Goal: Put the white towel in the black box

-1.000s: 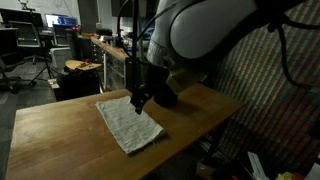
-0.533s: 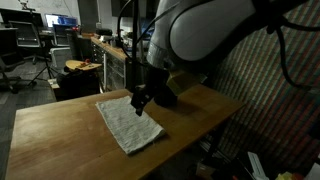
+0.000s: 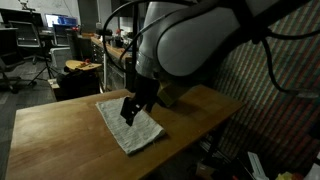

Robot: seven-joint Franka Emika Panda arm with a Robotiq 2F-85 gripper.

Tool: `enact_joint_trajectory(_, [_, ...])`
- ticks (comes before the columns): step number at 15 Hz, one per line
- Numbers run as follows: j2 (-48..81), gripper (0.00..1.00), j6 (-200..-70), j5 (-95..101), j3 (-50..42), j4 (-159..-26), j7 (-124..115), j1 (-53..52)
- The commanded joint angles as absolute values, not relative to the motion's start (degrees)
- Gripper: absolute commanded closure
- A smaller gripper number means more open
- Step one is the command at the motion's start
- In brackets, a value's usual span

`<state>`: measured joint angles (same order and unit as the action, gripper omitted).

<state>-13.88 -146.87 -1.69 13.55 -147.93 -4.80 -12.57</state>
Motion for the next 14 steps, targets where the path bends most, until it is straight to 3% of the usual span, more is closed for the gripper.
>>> enact_joint_trajectory(1, [-7.6, 0.0, -152.3, -1.4, 13.8, -143.3, -3.2, -13.4])
enact_joint_trajectory(14, [15.0, 0.0, -158.2, 5.6, 10.7, -121.5, 3.1, -10.8])
